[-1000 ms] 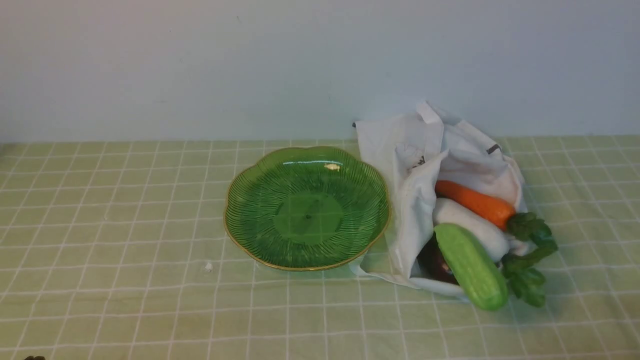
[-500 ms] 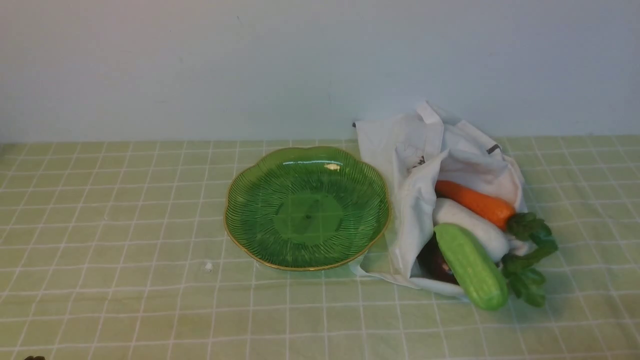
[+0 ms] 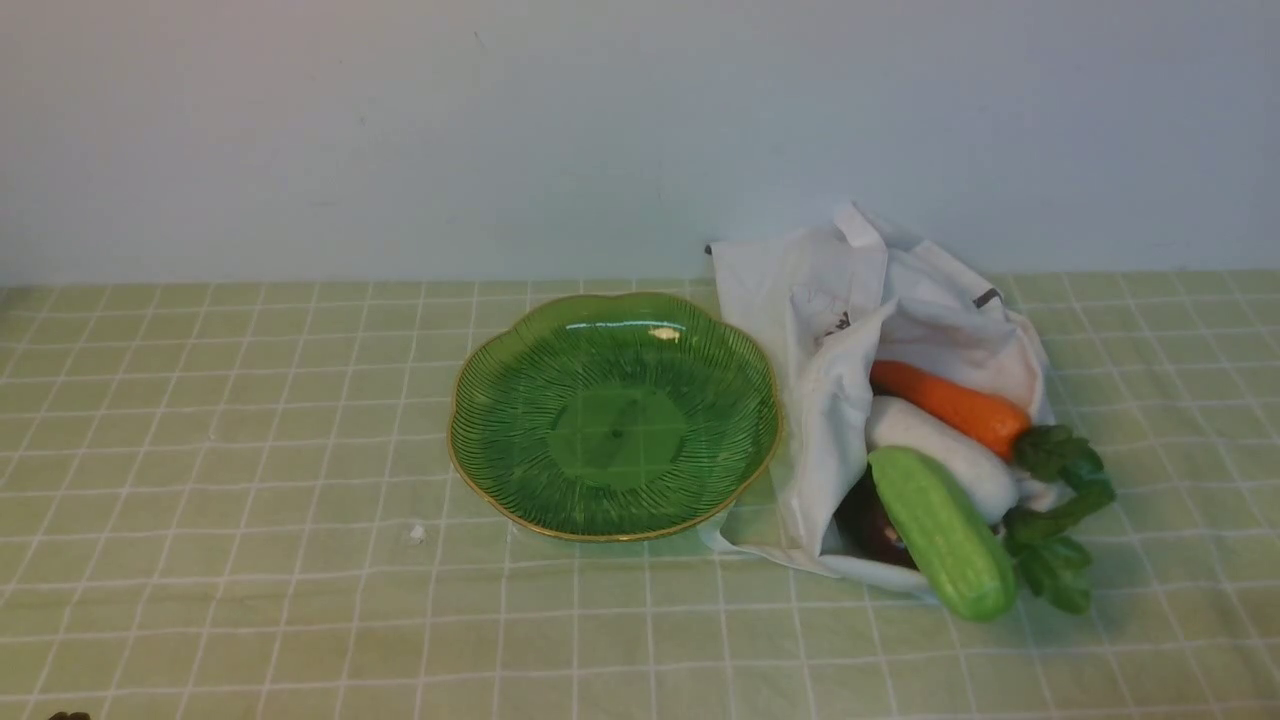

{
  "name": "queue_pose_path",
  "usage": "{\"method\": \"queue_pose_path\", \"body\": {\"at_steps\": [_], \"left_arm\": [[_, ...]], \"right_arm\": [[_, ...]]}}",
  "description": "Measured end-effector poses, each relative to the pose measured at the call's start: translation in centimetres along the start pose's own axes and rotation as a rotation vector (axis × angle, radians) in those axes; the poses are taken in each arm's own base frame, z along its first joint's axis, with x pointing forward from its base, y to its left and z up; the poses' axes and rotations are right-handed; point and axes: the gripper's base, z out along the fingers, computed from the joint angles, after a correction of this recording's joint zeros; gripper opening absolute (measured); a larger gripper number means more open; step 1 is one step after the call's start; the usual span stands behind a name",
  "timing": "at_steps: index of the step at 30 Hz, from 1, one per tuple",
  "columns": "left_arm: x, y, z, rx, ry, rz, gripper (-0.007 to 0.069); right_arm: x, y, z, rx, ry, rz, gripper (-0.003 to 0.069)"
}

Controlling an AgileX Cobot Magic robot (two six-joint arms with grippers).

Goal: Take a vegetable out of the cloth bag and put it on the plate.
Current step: Use the right arm to grab a chayote from the bag

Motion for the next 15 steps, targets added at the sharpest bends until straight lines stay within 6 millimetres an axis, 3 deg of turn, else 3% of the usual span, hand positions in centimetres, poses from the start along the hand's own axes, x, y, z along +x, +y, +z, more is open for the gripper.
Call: {"method": "queue_pose_path", "body": {"at_steps": [11, 14, 15], "left_arm": [[0.0, 0.0, 0.0, 0.0, 0.0, 0.0, -0.0004], [0.0, 0.0, 0.0, 0.0, 0.0, 0.0, -0.0004], [0.0, 0.0, 0.0, 0.0, 0.0, 0.0, -0.0004]], "right_arm": [[-0.08, 0.0, 0.02, 0.0, -0.014, 0.005, -0.0015], [-0.38, 0.27, 0.06, -0.036, -0.061, 0.196, -0.0015], [-0.77, 0.5, 0.02, -0.079, -0.094, 0.442, -0.0015]]}}
